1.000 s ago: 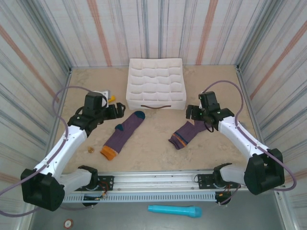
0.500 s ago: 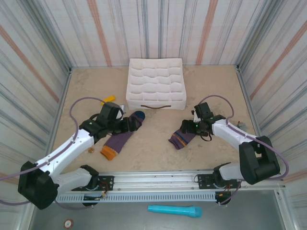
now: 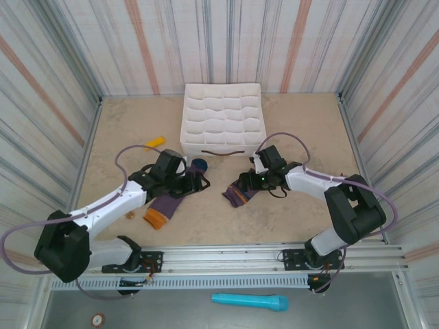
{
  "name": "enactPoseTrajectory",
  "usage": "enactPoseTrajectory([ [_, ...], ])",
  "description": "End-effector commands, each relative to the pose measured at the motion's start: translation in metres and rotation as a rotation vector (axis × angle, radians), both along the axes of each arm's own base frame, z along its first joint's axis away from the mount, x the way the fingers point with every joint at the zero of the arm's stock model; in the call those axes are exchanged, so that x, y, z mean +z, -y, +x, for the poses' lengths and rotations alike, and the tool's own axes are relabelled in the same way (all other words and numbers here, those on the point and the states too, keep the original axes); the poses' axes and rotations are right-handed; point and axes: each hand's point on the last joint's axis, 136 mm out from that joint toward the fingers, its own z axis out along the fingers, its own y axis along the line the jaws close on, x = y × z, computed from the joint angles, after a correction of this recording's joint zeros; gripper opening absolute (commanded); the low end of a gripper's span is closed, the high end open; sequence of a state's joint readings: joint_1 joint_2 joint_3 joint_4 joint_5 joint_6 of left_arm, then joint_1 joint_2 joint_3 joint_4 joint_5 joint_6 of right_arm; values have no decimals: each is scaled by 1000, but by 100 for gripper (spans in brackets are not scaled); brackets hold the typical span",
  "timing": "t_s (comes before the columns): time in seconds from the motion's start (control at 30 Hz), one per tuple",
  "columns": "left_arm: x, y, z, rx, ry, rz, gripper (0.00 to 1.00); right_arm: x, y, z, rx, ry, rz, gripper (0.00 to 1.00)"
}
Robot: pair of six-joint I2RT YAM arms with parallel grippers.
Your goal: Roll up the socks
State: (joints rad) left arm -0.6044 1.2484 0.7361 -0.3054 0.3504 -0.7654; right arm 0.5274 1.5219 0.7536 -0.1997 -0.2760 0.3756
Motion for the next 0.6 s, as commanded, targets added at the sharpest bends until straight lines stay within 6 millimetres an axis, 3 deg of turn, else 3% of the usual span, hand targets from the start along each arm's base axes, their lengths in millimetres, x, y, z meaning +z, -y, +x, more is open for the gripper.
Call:
enactPoseTrajectory([
  [0.0, -4, 18, 0, -36, -32, -55, 72, 12, 4, -2, 21, 57, -46, 99],
  [0.23, -19, 48, 12, -78, -93, -82, 55, 48, 16, -8, -25, 184, -73, 99],
  [0.43, -36, 70, 16, -106, -148, -97, 45, 51, 36, -17, -168, 253, -136, 99],
  [0.57, -45, 80, 16, -112, -182, -100, 33, 48, 34, -33, -145, 282, -186, 99],
])
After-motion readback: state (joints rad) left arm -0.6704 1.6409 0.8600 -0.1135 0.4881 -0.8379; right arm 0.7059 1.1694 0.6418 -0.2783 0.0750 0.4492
